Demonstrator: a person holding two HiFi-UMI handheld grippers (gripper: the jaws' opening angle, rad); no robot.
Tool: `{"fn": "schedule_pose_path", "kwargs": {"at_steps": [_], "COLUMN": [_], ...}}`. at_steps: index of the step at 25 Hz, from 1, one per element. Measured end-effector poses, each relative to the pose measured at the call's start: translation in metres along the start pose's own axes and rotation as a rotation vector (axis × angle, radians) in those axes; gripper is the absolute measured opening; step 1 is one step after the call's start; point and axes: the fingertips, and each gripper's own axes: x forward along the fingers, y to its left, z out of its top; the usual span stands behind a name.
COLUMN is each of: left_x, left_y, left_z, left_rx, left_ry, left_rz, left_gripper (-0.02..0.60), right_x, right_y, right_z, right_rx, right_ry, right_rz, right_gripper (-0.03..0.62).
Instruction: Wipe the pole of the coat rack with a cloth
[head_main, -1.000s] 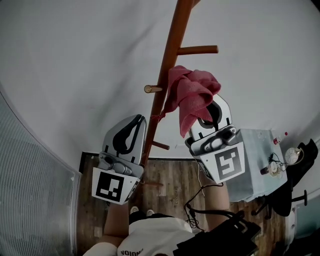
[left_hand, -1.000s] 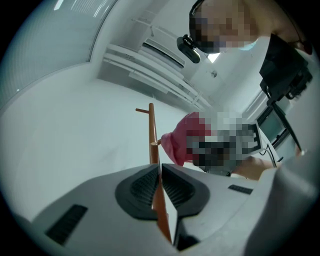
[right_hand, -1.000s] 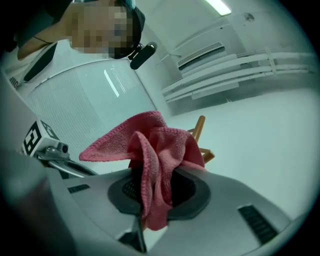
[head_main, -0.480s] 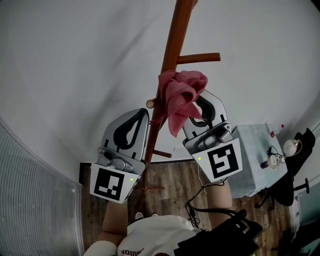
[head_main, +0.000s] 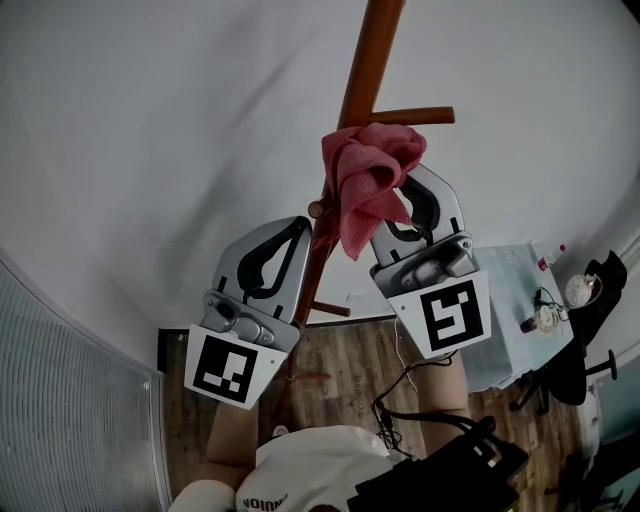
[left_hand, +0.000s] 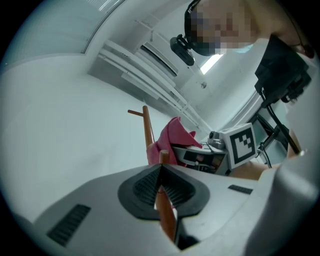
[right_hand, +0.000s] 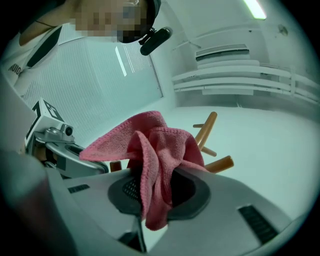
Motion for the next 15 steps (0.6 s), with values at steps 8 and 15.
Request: {"fn": "schedule_pose_path", "kwargs": {"at_steps": [8,15], "left_x": [-0.003,-0.002], "left_y": [0.011,0.01], "left_z": [-0.001,-0.002], "left_rx": [-0.006,-0.005], "left_ry": [-0.004,0.006], "left_rz": [-0.011,-0.021], "left_gripper": [0.014,0.014], "right_x": [0.014,0.023], "right_y": [-0.004,-0.015], "right_z": [0.009,0.021], "right_rx": [-0.048,-0.083], "right_ry": [-0.008,-0.033], "right_rz": [-0.029,-0.055], "right_gripper": [0.084,0.084]}}
